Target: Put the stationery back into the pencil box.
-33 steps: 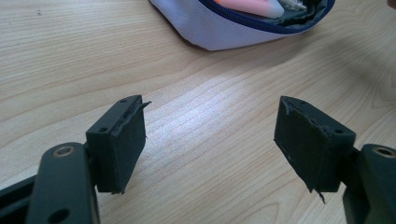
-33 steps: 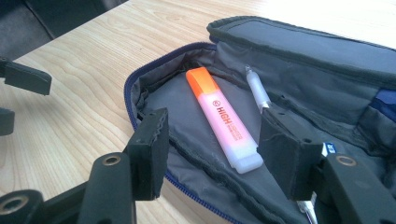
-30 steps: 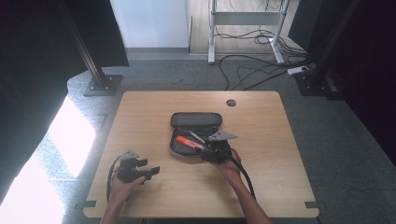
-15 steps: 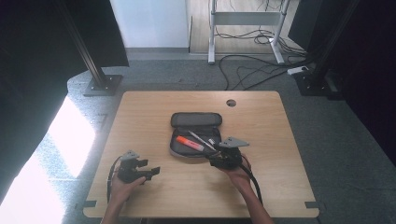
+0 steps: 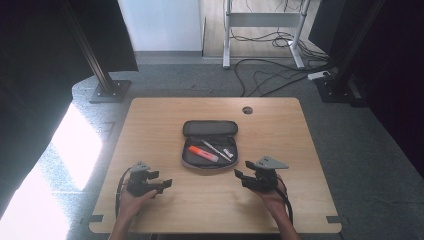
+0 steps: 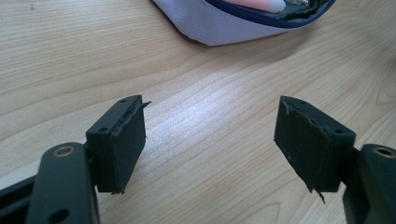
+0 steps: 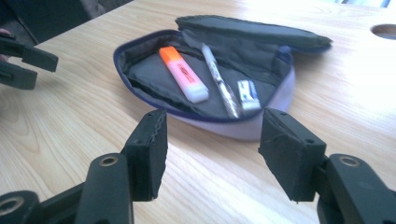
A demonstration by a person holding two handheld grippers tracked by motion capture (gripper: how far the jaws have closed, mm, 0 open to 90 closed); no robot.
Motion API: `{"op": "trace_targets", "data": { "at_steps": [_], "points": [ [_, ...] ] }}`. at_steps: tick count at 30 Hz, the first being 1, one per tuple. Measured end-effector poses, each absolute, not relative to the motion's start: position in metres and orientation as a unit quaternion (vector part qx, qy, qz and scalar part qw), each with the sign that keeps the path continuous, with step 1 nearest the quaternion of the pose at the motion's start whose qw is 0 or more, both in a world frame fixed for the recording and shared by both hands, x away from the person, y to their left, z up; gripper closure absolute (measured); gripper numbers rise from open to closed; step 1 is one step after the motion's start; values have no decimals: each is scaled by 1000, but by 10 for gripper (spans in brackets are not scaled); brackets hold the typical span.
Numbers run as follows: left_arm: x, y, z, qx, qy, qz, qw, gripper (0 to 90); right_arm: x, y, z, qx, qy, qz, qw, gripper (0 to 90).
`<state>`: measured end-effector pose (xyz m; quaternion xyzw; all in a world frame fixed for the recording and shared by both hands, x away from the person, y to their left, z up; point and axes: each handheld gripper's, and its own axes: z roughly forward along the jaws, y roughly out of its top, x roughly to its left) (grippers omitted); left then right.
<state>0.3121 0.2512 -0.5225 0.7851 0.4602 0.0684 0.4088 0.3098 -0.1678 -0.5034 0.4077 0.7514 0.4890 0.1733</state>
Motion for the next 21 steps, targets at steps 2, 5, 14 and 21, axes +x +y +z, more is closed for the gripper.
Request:
{"op": "trace_targets", "data": {
  "at_steps": [2, 5, 14, 21],
  "points": [
    [312, 251, -523, 785, 460, 68, 408, 253, 306, -175, -505, 410, 752, 485, 176, 402],
    [312, 250, -524, 786, 460, 68, 407, 253, 301, -184, -509, 415, 752, 480, 180, 397],
    [313, 249, -526, 788, 461, 67, 403, 253, 290, -207, -521, 432, 749, 468, 183, 388],
    [313, 248, -526, 789, 460, 66, 402, 253, 289, -214, -529, 441, 752, 454, 186, 381]
  ]
}}
